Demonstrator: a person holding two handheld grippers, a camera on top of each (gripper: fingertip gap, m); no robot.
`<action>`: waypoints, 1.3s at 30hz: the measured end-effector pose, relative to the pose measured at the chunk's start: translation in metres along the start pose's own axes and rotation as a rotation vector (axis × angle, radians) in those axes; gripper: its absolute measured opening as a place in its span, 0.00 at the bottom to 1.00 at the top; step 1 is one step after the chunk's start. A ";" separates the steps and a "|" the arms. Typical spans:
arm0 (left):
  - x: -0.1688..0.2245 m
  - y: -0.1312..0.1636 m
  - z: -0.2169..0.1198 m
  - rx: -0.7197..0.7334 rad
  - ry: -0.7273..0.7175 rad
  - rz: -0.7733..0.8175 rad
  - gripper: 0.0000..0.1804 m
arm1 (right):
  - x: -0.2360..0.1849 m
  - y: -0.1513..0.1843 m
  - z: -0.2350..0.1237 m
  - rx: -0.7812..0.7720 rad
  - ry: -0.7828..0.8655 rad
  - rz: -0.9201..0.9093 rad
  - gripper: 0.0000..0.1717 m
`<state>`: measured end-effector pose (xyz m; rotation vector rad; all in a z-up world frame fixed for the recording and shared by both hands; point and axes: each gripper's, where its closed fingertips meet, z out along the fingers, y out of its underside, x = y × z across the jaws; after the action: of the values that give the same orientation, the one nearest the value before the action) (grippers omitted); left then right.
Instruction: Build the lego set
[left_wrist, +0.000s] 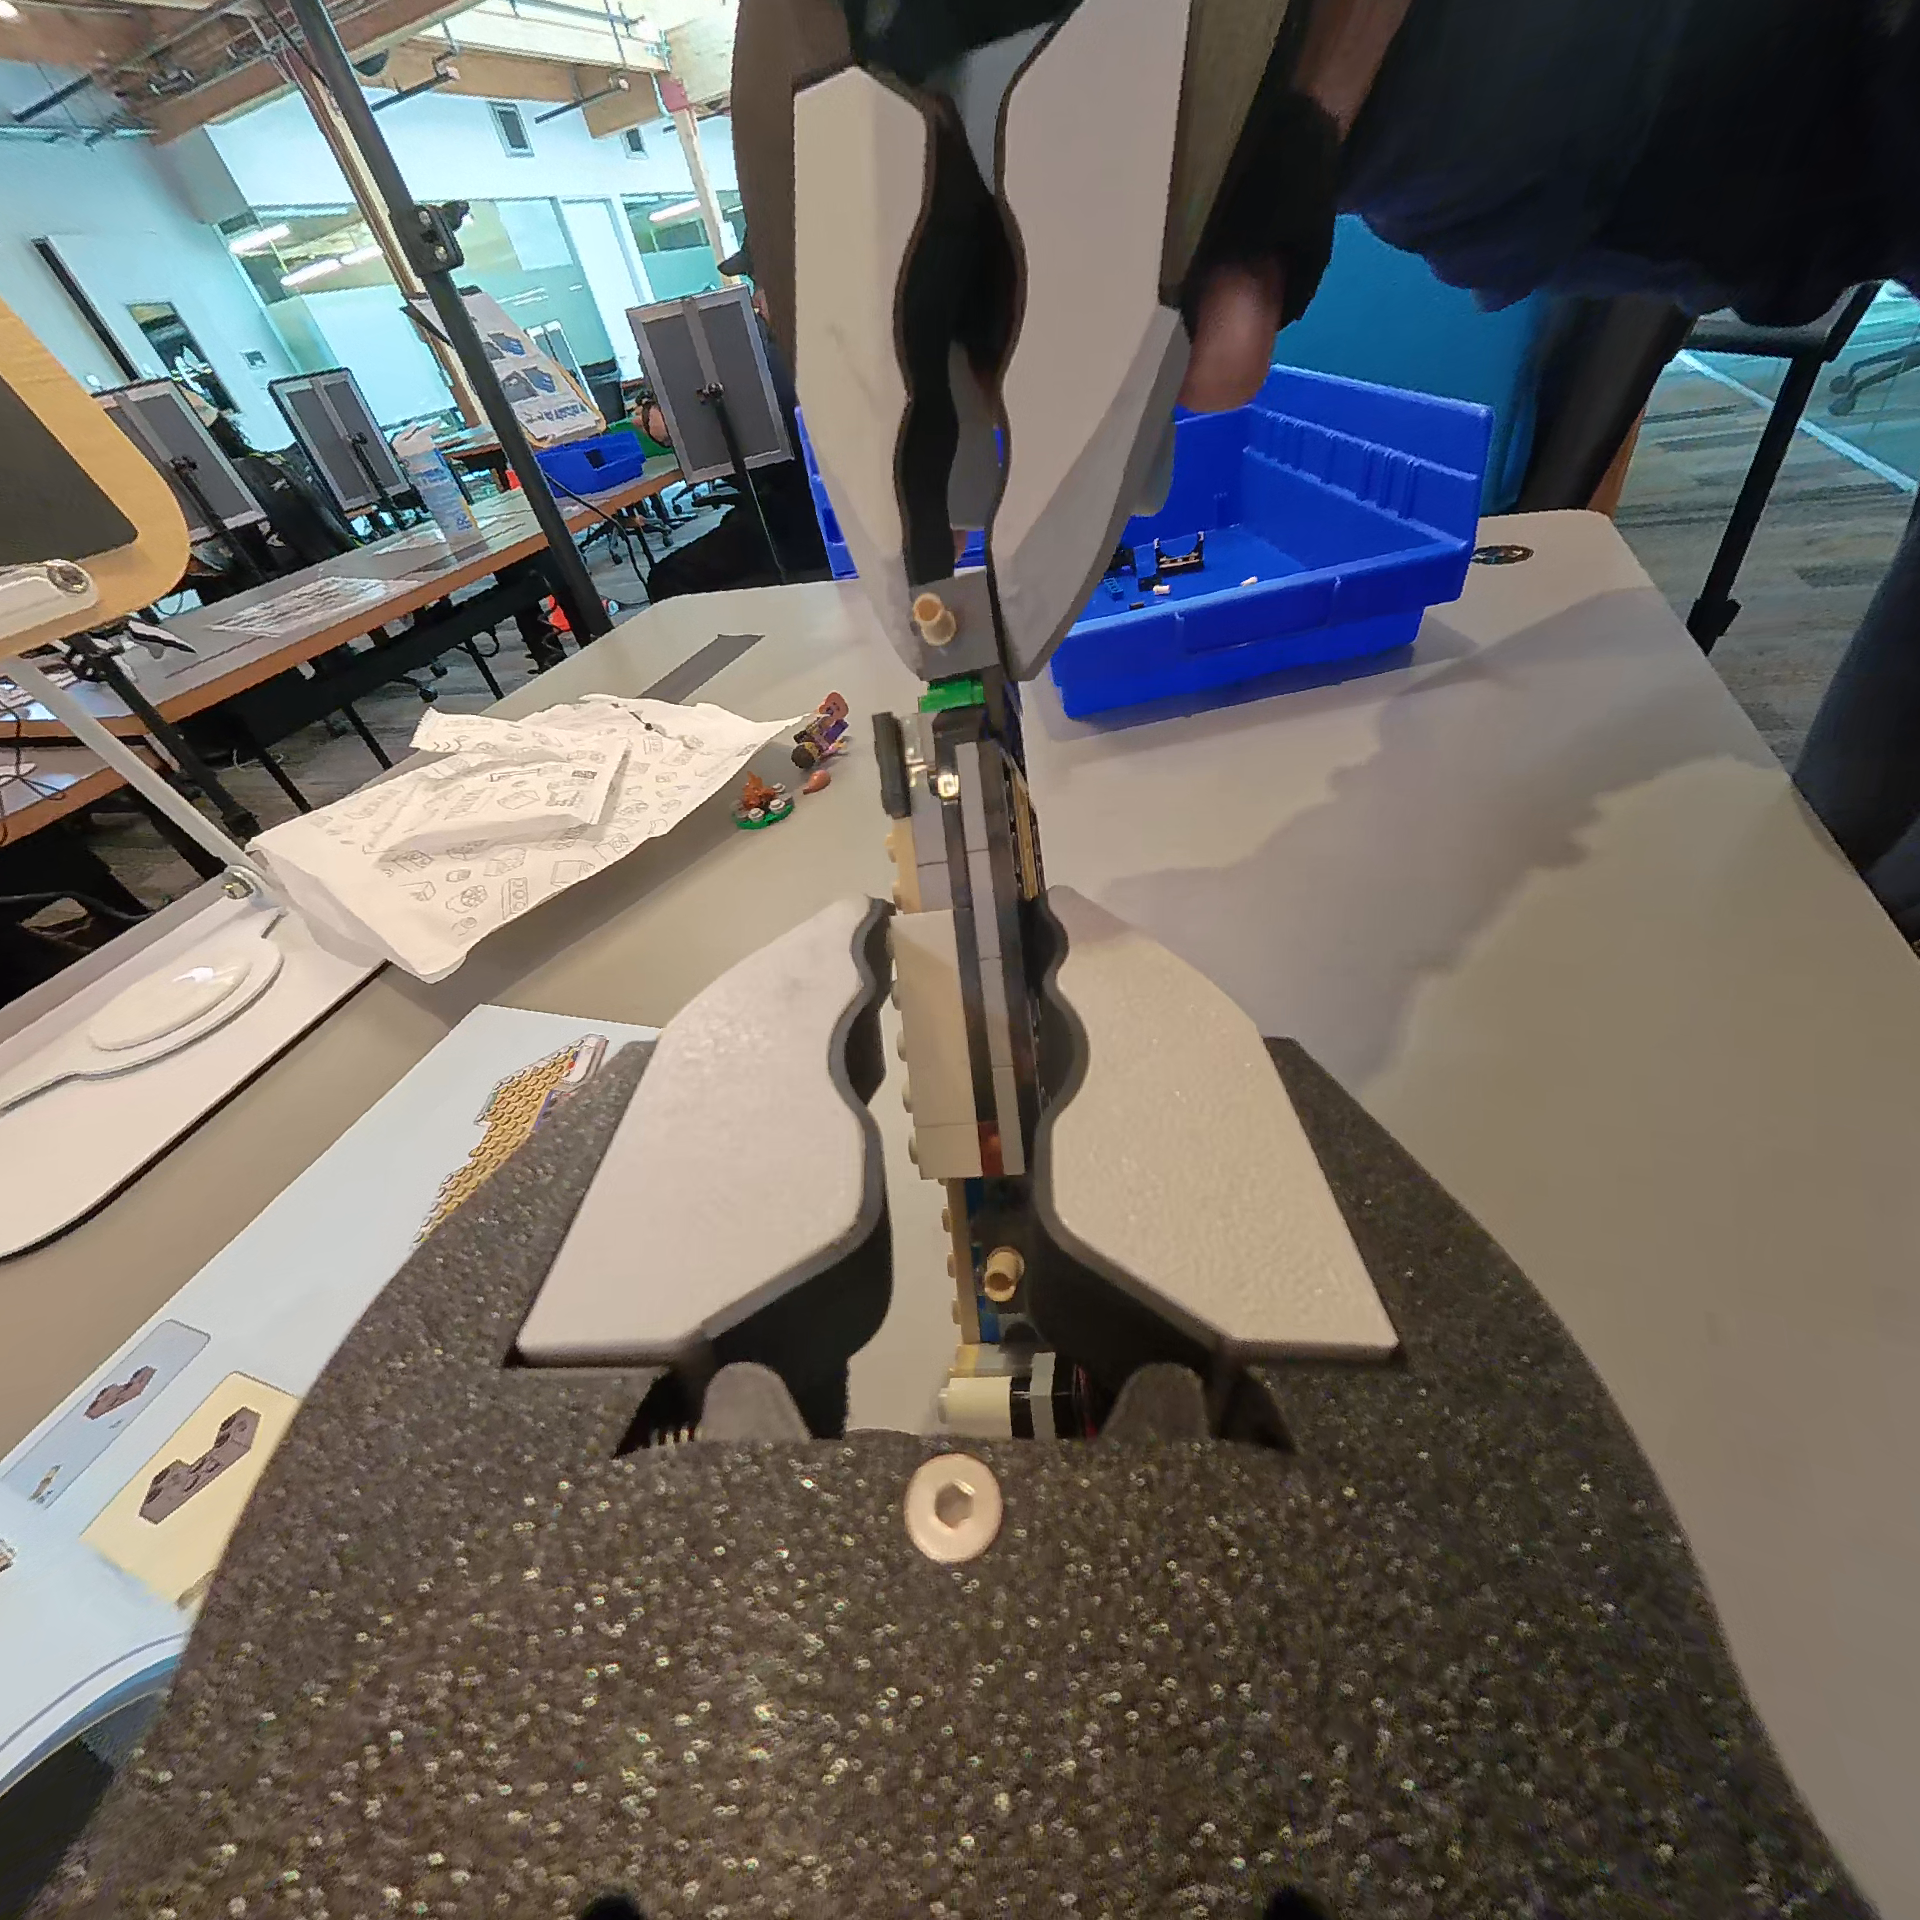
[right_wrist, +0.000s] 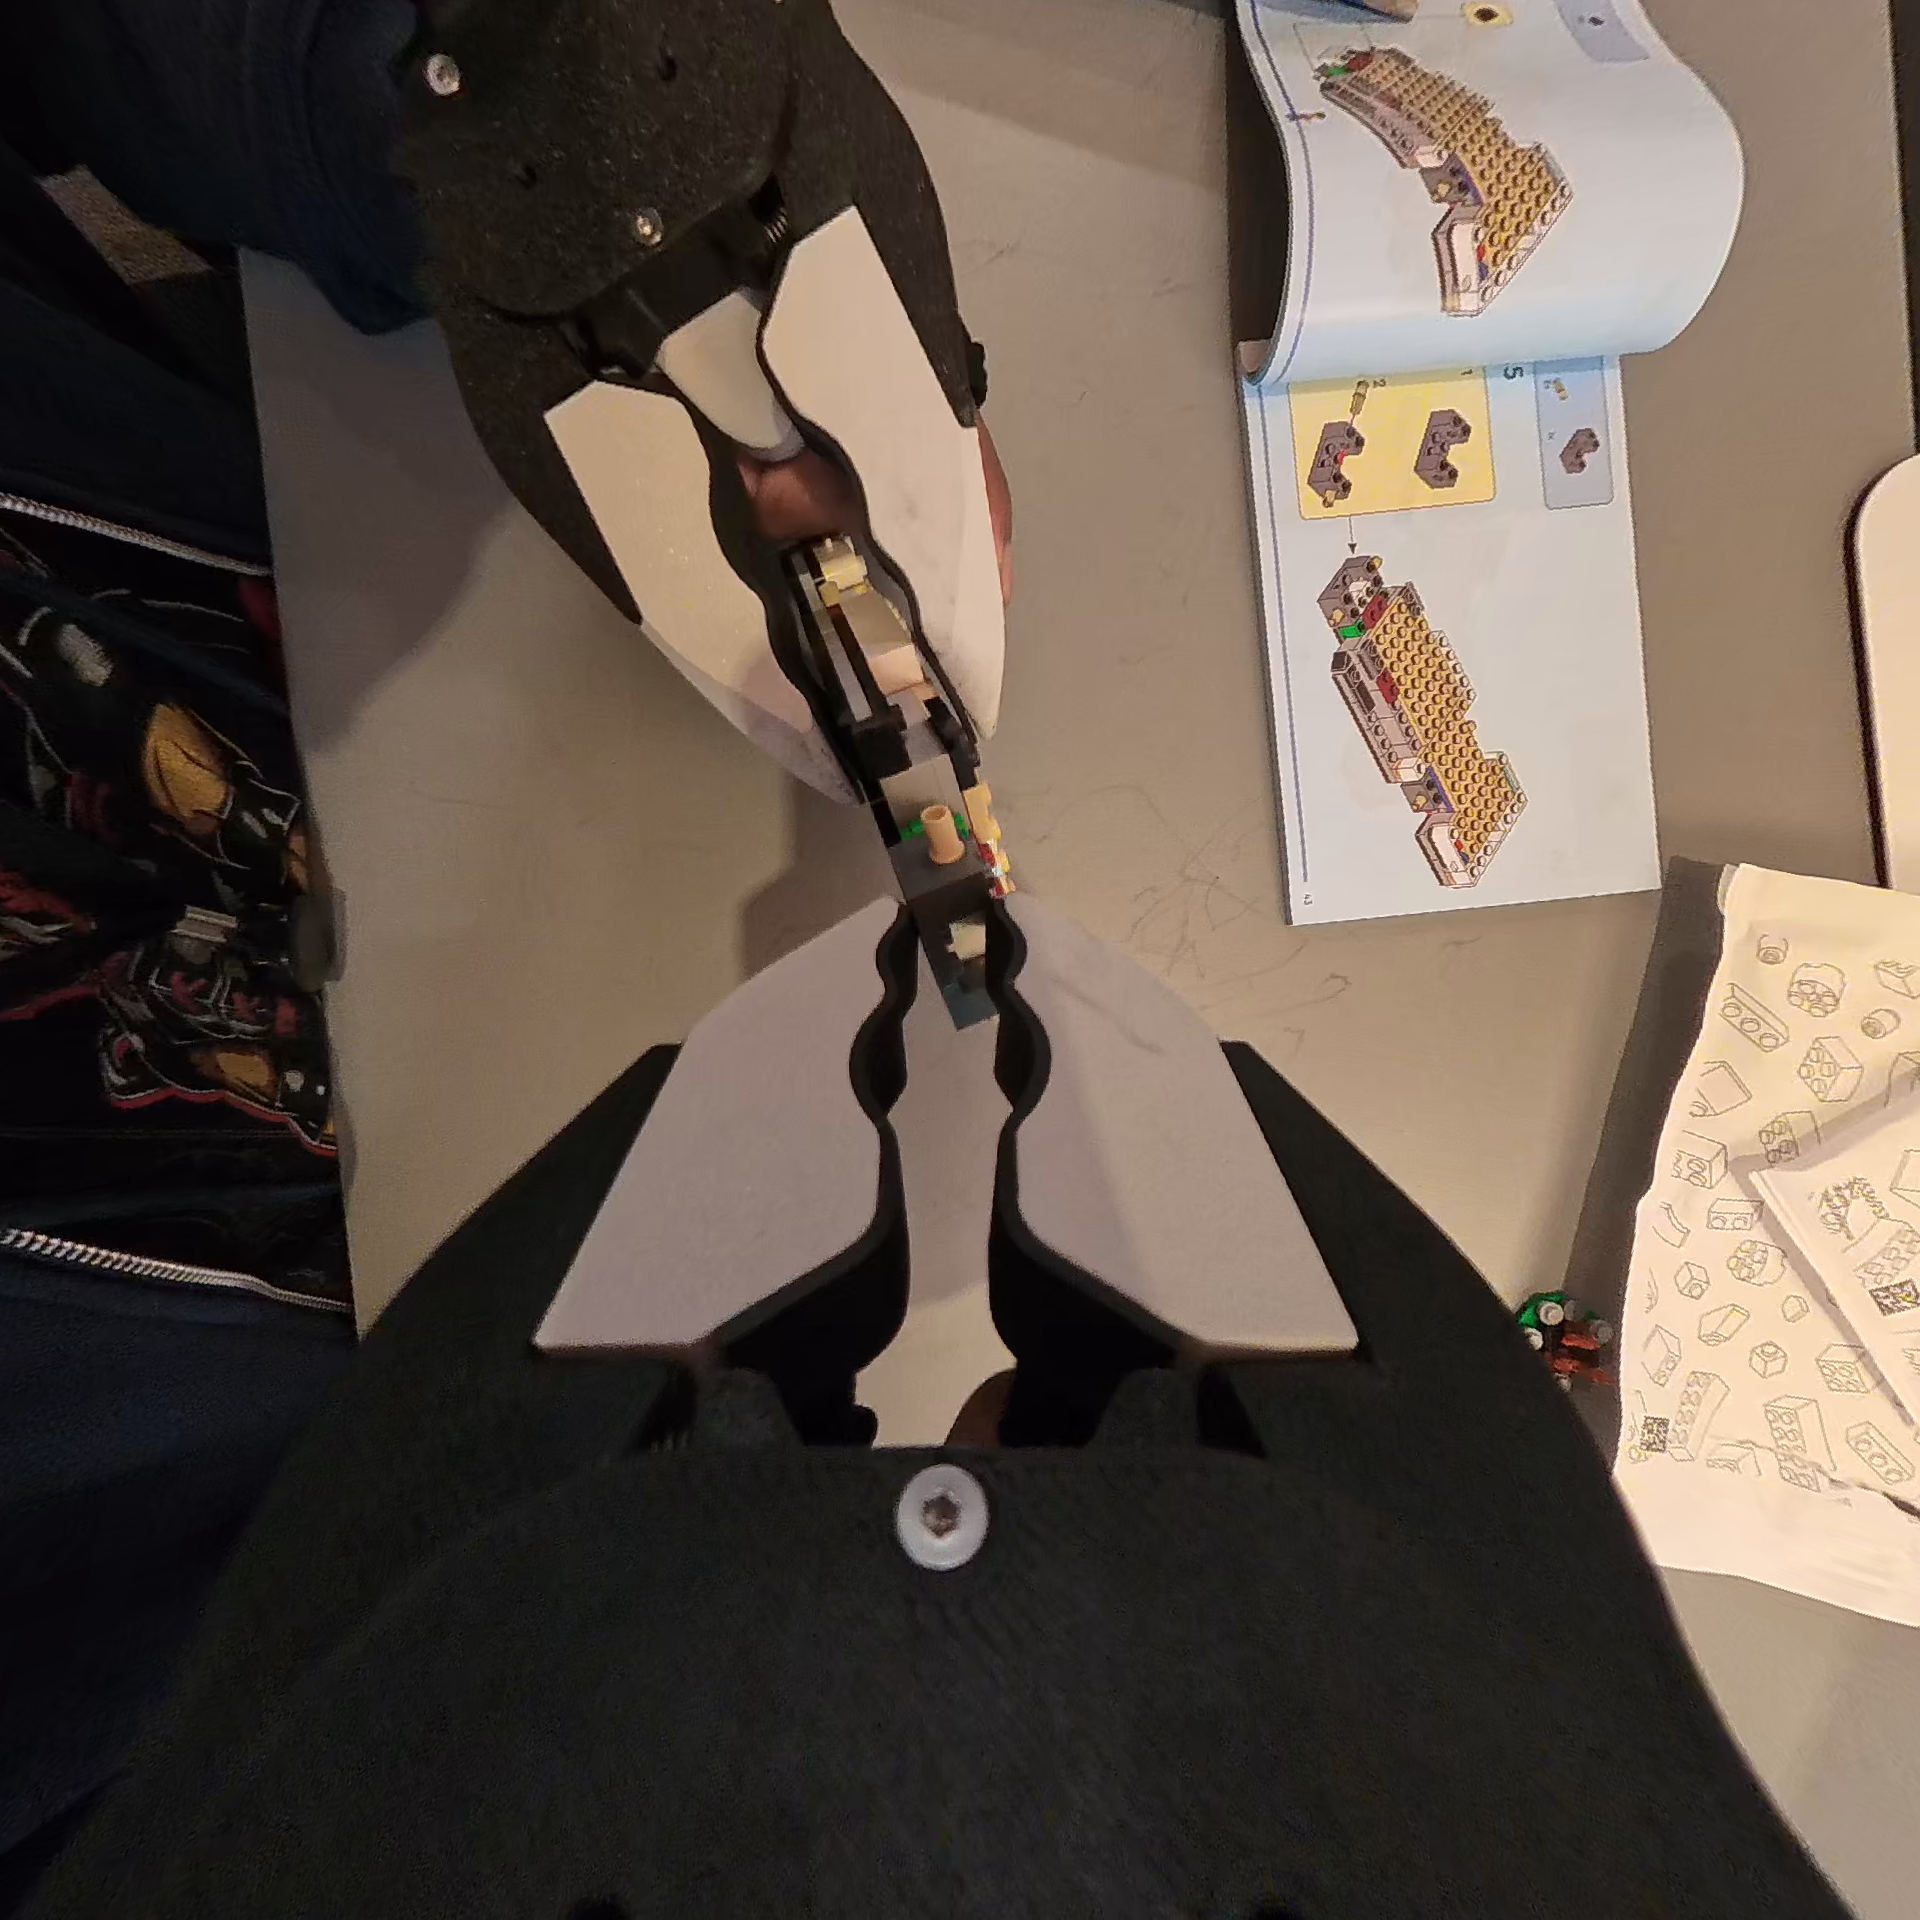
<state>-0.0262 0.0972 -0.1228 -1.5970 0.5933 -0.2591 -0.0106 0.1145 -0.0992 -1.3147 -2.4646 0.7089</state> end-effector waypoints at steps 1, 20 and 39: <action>0.000 0.000 0.000 0.002 0.007 -0.007 0.14 | 0.000 0.000 0.000 -0.004 0.000 -0.007 0.07; -0.004 -0.006 -0.002 0.032 -0.007 -0.014 0.14 | 0.000 -0.008 -0.006 0.029 0.116 -0.147 0.15; 0.003 -0.008 -0.001 0.027 -0.003 0.046 0.14 | -0.006 -0.001 -0.001 -0.001 0.063 -0.168 0.09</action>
<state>-0.0228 0.0948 -0.1154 -1.5561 0.6207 -0.2296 -0.0077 0.1094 -0.0979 -1.0964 -2.4879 0.6154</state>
